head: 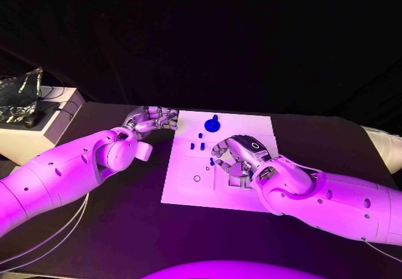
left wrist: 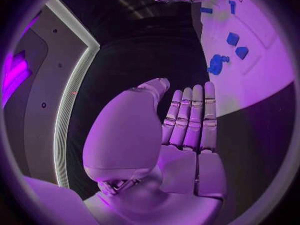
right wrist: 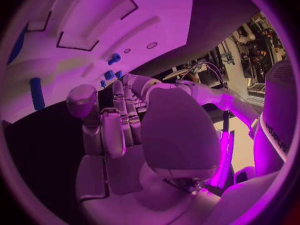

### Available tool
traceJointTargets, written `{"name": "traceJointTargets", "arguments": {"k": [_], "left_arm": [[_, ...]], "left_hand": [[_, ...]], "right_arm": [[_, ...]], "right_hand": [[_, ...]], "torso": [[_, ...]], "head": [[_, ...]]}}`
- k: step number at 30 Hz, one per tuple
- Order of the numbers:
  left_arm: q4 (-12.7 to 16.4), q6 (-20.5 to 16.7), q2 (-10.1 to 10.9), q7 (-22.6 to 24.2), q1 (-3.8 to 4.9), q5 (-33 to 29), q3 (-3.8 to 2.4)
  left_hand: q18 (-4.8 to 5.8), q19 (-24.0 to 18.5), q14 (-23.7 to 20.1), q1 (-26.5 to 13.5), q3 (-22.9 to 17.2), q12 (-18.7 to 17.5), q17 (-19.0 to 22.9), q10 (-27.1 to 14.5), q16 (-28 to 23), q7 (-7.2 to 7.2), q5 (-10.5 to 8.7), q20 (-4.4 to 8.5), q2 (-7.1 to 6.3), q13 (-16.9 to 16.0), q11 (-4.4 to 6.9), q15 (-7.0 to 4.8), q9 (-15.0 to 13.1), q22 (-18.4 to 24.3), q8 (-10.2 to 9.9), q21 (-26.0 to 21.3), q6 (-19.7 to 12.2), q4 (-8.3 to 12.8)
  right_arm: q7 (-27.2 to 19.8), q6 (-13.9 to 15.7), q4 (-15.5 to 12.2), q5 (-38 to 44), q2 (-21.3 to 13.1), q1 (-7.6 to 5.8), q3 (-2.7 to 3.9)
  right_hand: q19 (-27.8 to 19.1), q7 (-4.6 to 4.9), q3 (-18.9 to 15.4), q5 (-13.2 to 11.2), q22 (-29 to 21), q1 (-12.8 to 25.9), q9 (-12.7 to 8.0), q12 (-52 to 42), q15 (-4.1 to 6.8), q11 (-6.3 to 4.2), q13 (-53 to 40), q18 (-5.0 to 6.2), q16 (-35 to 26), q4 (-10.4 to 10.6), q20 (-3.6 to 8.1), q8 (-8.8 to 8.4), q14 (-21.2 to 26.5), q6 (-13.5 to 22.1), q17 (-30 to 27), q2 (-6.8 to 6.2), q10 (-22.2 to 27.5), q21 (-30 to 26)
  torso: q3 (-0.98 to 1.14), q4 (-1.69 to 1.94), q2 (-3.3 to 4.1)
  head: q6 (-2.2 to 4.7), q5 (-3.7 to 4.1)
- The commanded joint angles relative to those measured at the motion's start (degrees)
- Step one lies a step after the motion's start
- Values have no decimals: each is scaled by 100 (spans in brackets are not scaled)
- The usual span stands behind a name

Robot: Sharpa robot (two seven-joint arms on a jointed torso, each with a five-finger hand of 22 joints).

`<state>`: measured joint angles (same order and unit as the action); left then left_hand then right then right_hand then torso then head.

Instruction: Assemble the parts on the task board

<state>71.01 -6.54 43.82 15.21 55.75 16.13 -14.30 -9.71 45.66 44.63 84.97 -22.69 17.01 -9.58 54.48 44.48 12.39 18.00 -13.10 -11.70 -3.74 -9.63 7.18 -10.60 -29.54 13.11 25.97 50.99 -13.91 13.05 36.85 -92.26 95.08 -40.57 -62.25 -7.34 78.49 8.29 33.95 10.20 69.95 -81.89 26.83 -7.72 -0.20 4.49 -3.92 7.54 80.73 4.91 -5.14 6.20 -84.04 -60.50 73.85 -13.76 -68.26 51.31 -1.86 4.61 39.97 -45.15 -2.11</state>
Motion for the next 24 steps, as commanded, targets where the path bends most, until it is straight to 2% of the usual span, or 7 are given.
{"name": "traceJointTargets", "arguments": {"k": [1,6,9,24], "left_arm": [[15,64,0,42,-1,-13,-4],[17,62,6,40,-1,-13,-4],[18,62,8,36,-1,-13,-4],[22,76,7,16,-1,-8,-4]], "left_hand": [[-41,-4,-1,-28,-4,-19,-8,-20,-34,16,-35,-29,-13,-7,-14,28,7,5,32,-26,6,42],[-42,-2,-2,-21,-7,-20,-11,-20,-37,15,-37,-30,-9,-8,-13,27,7,8,37,-33,9,50],[-42,-2,-2,-21,-7,-20,-11,-20,-37,15,-37,-30,-9,-8,-13,27,7,8,37,-33,9,50],[-44,2,-3,-16,-9,-22,-15,-20,-41,17,-43,-31,-3,-10,-14,28,7,14,43,-42,10,58]], "right_arm": [[59,-343,13,132,14,0,2],[163,-717,62,336,57,0,0],[225,-836,99,447,101,0,-3],[716,-988,316,806,468,7,-20]], "right_hand": [[19,16,32,6,8,32,2,35,38,15,0,-68,33,2,-15,6,-281,-3,-2,-90,-33,7],[-4,29,16,-20,5,113,-6,95,24,29,3,-64,38,7,-27,-18,-277,36,-7,-178,-24,-30],[-26,43,20,-40,-9,157,-17,169,7,53,12,-58,37,13,-40,-44,-271,76,-20,-216,42,-77],[-39,69,69,-54,-13,171,-33,244,-15,78,10,-53,48,21,-58,-72,-268,112,-17,-173,98,-110]], "torso": [[1,1,0],[4,0,1],[4,-4,1],[-3,8,5]], "head": [[-12,-8],[-12,-7],[-11,-9],[-15,3]]}}
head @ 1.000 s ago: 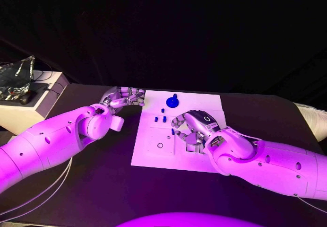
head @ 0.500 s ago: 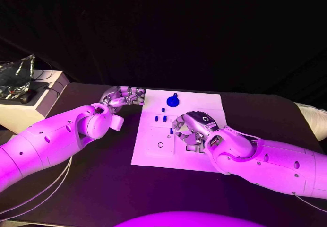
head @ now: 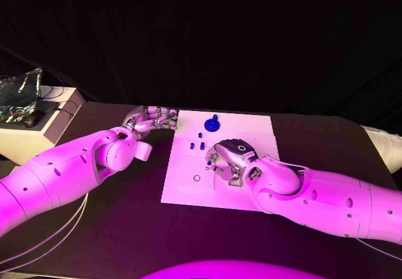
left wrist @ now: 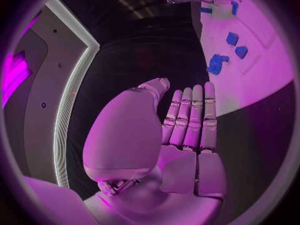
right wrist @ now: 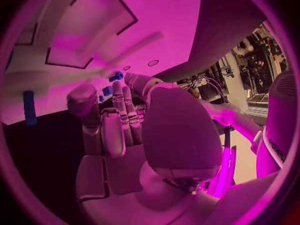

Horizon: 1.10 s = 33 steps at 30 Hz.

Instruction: Assemble the parts on the task board

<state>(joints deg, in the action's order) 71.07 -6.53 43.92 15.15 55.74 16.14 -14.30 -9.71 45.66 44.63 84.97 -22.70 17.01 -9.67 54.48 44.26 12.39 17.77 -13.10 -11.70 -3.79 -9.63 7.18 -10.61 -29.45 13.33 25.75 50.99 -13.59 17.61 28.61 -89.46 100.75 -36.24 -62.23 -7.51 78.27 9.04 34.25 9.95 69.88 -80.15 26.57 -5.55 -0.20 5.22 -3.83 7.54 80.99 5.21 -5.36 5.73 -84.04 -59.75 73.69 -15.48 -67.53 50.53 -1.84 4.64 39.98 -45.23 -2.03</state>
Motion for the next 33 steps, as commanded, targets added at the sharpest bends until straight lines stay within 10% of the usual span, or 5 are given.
{"name": "traceJointTargets", "arguments": {"k": [1,33], "left_arm": [[17,74,-1,21,0,-9,-4],[20,86,5,-6,0,-7,-4]], "left_hand": [[-44,2,-3,-16,-8,-22,-5,-20,-18,17,-20,-31,-3,-6,-14,28,7,5,20,-20,10,27],[-45,8,-3,-14,-10,-26,-11,-20,-23,18,-30,-33,7,-7,-16,29,7,12,28,-32,9,34]], "right_arm": [[288,-147,47,249,49,5,-4],[683,-504,175,420,280,12,-6]], "right_hand": [[-19,-2,43,-29,-10,6,-8,31,-16,9,0,-53,20,-3,-39,-27,-267,38,-5,6,26,-40],[-5,-73,-73,-126,-3,235,-15,-166,62,-105,-234,-42,51,111,3,-30,-262,-18,-13,44,-410,-87]], "torso": [[-4,4,3],[0,2,-2]], "head": [[-9,-8],[-57,-11]]}}
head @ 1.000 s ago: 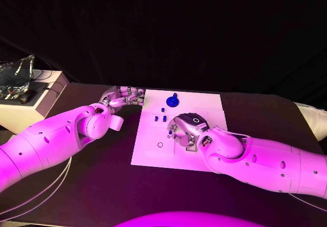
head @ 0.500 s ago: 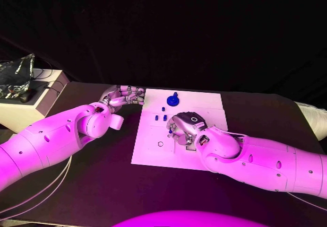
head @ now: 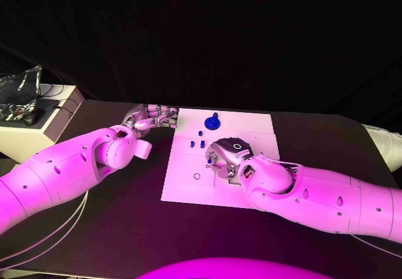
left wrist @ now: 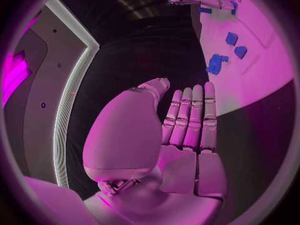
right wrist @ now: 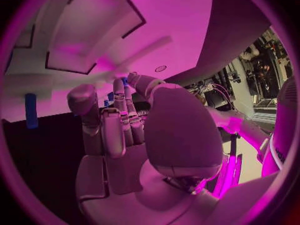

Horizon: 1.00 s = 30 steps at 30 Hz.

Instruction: Assemble the parts on the task board

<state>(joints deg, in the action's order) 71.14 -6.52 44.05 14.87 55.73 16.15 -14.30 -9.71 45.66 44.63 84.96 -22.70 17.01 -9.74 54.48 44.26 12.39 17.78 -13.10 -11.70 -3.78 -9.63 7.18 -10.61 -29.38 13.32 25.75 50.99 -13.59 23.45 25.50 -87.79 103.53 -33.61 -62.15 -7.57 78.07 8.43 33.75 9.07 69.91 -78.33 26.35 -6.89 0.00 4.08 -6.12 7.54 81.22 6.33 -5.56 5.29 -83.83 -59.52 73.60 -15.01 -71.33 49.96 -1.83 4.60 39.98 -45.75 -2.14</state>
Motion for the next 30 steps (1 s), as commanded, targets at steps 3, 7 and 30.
{"name": "traceJointTargets", "arguments": {"k": [3,7,30], "left_arm": [[14,81,-3,19,1,-8,-4],[18,81,-1,15,1,-9,-4],[27,90,20,-18,1,-13,-4]], "left_hand": [[-45,8,-4,-14,-10,-26,-5,-20,-23,18,-31,-33,7,-8,-16,29,8,5,29,-32,9,34],[-46,12,-4,-19,-9,-29,-8,-22,-25,21,-35,-34,12,-8,-17,30,8,9,31,-39,6,34],[-46,15,-4,-25,-7,-31,-11,-24,-28,25,-38,-35,15,-8,-20,31,10,12,32,-45,1,33]], "right_arm": [[91,-201,21,152,44,3,0],[79,-209,35,157,77,4,0],[92,-334,179,166,122,0,0]], "right_hand": [[11,-18,-35,-43,-16,68,10,-29,44,8,-15,-39,29,11,26,23,-283,-59,-6,0,-10,-54],[13,-19,-43,-47,-16,78,10,-21,43,10,-20,-40,29,19,27,24,-283,-61,-6,-2,17,-56],[-6,-22,-53,-64,-59,82,13,32,24,38,-48,-32,44,44,22,39,-284,-84,8,47,221,-156]], "torso": [[-2,1,0],[-3,6,3],[6,-6,5]], "head": [[-8,-3],[-15,-11],[-40,-13]]}}
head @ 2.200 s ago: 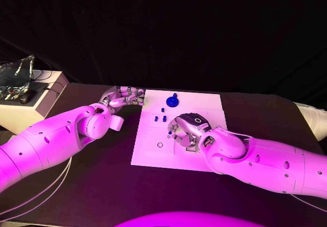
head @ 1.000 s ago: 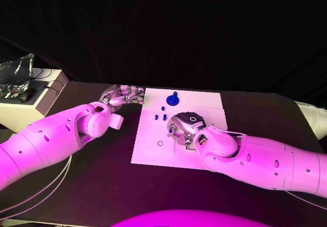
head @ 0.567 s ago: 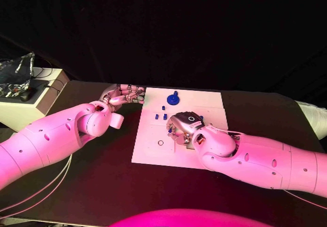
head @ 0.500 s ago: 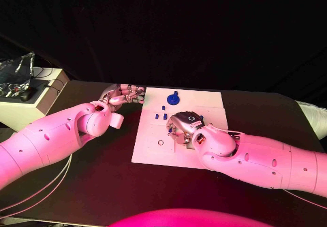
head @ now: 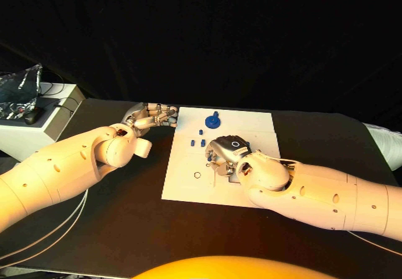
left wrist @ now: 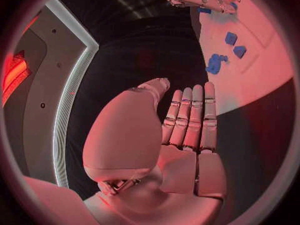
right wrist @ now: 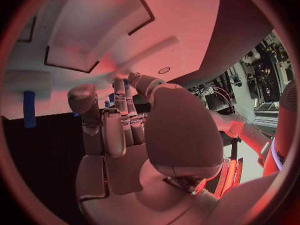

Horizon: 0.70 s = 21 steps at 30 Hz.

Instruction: Assemble the parts on the task board

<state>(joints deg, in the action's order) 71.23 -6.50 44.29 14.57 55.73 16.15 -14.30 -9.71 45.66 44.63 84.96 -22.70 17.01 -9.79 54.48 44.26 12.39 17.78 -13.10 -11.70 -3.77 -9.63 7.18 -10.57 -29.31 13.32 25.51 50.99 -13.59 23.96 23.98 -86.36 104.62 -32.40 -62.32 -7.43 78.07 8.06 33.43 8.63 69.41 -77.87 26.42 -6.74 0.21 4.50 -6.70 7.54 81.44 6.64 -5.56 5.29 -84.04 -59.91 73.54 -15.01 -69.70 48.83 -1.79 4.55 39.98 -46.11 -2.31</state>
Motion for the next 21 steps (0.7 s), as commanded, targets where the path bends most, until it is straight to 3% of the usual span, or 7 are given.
{"name": "traceJointTargets", "arguments": {"k": [1,14,21], "left_arm": [[18,88,-3,11,1,-14,-4],[31,101,9,-11,2,-20,-3],[37,99,19,-21,2,-21,-3]], "left_hand": [[-46,15,-4,-25,-7,-31,-5,-24,-28,25,-38,-35,15,-9,-20,31,5,5,32,-21,1,33],[-47,19,-4,-31,-4,-34,-9,-27,-30,29,-40,-37,17,-10,-23,33,7,10,32,-29,-7,32],[-47,19,-4,-31,-4,-34,-9,-27,-30,29,-40,-37,17,-10,-23,33,7,10,32,-29,-7,32]], "right_arm": [[36,-183,39,56,2,17,-14],[-83,-240,186,-67,50,14,-14],[-121,-247,198,-116,26,13,-14]], "right_hand": [[-5,16,-22,-19,-8,39,7,17,2,-1,9,-34,21,15,20,41,-263,-46,10,50,69,-40],[-21,9,-10,42,-42,91,28,20,-23,23,8,-26,66,106,-1,98,-277,-118,66,177,243,-126],[-2,-64,1,110,-29,94,77,-69,9,-27,-11,-23,55,135,11,192,-267,-238,29,271,173,-115]], "torso": [[2,1,7],[0,5,2],[-1,1,-2]], "head": [[-2,10],[-35,4],[-39,0]]}}
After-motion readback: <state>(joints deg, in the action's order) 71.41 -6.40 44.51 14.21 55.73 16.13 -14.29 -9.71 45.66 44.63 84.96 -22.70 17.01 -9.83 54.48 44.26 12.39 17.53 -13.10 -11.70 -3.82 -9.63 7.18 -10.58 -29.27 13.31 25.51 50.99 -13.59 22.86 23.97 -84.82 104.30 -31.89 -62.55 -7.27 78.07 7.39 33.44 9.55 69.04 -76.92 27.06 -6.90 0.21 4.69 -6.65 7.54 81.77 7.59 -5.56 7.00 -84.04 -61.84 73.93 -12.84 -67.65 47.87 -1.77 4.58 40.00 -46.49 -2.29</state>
